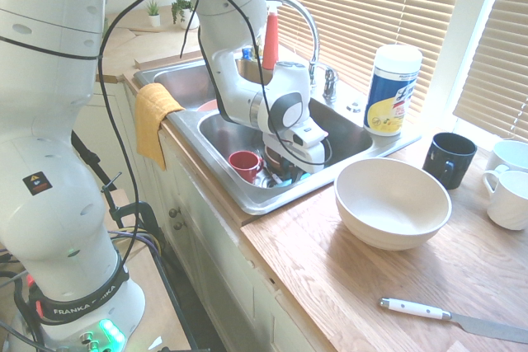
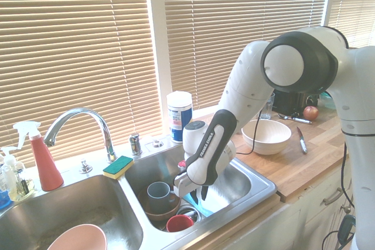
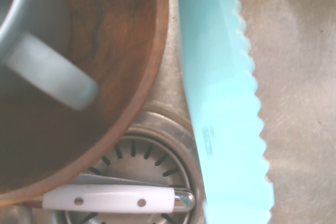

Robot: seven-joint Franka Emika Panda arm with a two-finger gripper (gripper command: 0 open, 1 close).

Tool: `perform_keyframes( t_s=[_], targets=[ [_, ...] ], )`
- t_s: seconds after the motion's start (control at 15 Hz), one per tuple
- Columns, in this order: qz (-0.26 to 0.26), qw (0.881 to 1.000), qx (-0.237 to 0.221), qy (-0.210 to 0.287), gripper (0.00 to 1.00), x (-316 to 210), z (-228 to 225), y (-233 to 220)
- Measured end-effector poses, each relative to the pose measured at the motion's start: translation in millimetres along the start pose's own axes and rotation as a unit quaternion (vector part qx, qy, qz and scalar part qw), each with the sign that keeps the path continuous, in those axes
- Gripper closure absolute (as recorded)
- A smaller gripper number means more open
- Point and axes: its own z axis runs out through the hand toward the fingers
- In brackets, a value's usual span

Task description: Put the knife into the sink

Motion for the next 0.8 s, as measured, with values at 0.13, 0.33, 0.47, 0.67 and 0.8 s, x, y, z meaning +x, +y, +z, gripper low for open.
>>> perform_keyframes(
  t_s=[0.13,0.33,0.47,0.67,0.8],
  targets=[
    [-0.001,1.000,0.000,0.001,0.00,-1,-1,3],
    [-0.004,1.000,0.007,0.009,0.00,-8,-19,9],
    [-0.005,1.000,0.015,0.018,0.00,-13,-43,16],
    [-0.006,0.999,0.021,0.032,0.00,-19,-84,26],
    [-0.004,0.999,0.028,0.046,0.00,-26,-116,28]
  ],
)
